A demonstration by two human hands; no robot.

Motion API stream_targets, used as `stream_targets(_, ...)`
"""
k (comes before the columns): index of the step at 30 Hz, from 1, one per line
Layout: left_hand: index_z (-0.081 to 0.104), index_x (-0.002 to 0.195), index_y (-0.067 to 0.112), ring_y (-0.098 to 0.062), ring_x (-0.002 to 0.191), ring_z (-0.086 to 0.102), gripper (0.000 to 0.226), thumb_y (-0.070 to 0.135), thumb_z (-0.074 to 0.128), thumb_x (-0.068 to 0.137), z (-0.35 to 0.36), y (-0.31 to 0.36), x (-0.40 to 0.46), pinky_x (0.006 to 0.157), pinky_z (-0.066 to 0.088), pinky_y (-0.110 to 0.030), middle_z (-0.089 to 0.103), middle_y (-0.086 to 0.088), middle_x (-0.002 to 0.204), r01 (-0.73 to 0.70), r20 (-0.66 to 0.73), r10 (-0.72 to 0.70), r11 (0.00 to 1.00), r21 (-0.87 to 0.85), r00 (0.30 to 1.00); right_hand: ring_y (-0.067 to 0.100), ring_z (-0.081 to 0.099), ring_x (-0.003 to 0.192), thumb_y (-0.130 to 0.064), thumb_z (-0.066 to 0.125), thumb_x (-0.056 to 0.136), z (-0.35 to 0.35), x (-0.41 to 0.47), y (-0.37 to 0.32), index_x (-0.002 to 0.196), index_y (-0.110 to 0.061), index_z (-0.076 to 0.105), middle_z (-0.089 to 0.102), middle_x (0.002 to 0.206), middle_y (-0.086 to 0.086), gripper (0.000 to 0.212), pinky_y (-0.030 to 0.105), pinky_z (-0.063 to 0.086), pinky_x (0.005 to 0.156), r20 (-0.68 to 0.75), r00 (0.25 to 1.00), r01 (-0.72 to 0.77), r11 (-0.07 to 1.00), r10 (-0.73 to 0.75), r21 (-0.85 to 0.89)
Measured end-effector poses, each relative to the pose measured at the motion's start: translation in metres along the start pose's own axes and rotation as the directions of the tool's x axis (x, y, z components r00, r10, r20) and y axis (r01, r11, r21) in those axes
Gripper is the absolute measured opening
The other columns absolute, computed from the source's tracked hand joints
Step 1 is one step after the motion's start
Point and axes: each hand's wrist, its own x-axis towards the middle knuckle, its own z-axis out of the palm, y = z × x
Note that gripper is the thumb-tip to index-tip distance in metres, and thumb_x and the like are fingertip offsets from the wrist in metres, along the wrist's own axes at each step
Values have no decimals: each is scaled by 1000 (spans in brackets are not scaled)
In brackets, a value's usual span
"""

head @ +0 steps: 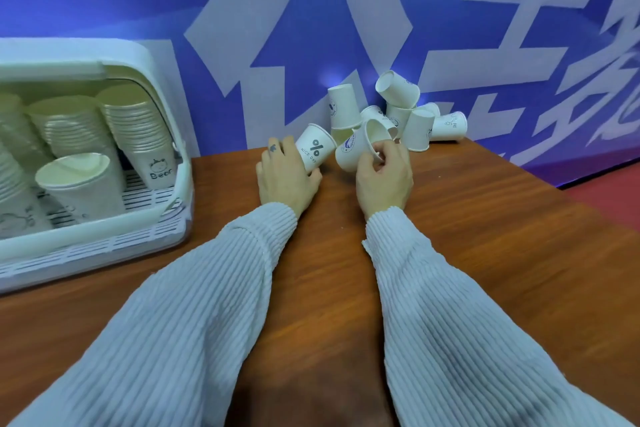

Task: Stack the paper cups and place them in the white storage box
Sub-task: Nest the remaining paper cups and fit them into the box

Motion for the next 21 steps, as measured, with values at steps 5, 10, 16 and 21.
stream_targets(5,54,129,9,-26,97,54,55,37,70,85,-48,-13,-34,80,42,-34,45,-11,125,113,64,-101,967,-228,993,16,57,82,-20,59,91,-21,-30,-20,91,-22,63,55,95,-6,4,32,45,77,86,995,50,998,-52,24)
stream_targets(10,55,122,10,-20,91,47,49,40,69,86,-110,-29,-62,77,37,-33,52,-8,116,166,56,-156,924,-345,986,8,54,81,-20,60,93,-43,-59,-52,90,-22,62,58,96,-6,4,20,38,72,159,983,89,995,-97,54)
stream_targets(16,53,125,16,-20,97,59,51,42,71,86,-184,-61,-87,78,41,-31,61,0,113,113,-77,-172,864,-491,982,6,55,85,-18,59,93,-41,-88,-112,85,-22,60,61,92,-4,8,11,37,73,218,953,169,968,-209,188)
stream_targets(21,53,129,20,-5,86,60,53,43,72,85,-242,-100,-106,68,43,-16,63,7,108,100,-213,-243,846,-524,946,11,62,84,-22,60,96,-10,-120,-164,92,-22,65,66,91,-3,6,29,50,77,279,899,252,920,-338,302)
